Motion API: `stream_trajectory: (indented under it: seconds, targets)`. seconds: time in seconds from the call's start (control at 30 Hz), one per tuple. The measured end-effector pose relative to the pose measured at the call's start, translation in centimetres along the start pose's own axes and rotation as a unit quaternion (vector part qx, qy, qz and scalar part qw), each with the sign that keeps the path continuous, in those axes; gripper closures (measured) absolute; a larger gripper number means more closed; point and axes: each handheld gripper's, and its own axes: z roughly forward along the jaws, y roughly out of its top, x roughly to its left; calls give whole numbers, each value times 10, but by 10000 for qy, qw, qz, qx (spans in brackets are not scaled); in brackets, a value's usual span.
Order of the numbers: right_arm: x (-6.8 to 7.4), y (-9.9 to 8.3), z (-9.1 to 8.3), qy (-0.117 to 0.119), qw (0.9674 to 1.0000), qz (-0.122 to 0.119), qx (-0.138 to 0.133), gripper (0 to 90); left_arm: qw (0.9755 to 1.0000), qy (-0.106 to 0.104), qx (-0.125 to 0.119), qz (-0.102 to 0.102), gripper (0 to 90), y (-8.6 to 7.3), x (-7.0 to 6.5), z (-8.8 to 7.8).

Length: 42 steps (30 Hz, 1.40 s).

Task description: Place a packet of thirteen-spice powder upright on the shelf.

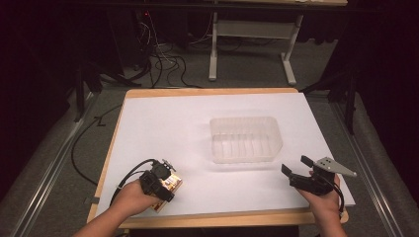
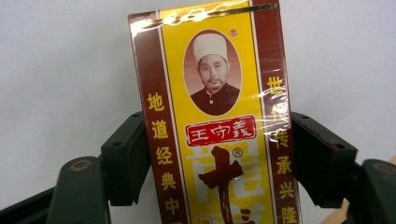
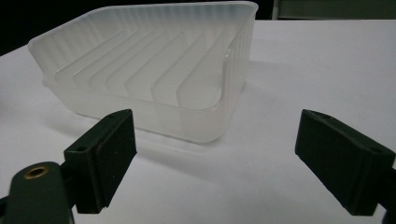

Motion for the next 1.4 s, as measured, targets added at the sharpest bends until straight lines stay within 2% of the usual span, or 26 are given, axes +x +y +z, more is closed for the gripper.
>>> stream_trajectory:
  seconds: [0.17,0.27,0.33,0.53,0.57,0.6,0.9,1.07,1.23,1.4]
  targets:
    - [0,0,-1,-4,10000,6,-28,140,9999,-82,-102,-109,303,0,4,-2]
    - [0,0,-1,-17,10000,-14,-25,140,9999,-35,-139,-92,305,0,5,-4]
    - [0,0,-2,-25,10000,-11,-30,140,9995,-30,-272,-128,307,1,4,-6]
    - [-1,0,-1,-8,10000,1,-13,142,9989,-45,-441,-144,314,2,4,-10]
    - [-1,0,-1,-7,10000,-15,-26,143,9985,-171,-491,-168,315,2,4,-10]
    - [-1,0,-1,-2,10000,-15,-27,143,9986,-46,-497,-173,316,2,4,-11]
    - [0,0,-1,-24,10000,-35,-22,146,9974,-77,-699,-156,319,3,6,-15]
    - [0,0,-1,-25,10000,-28,-14,147,9953,-76,-937,-220,320,2,7,-20]
    - [1,0,-2,-2,10000,-51,-20,149,9944,-79,-1025,-263,320,2,11,-22]
    - [0,0,-2,-53,10000,-34,-38,149,9919,-17,-1236,-298,321,2,11,-25]
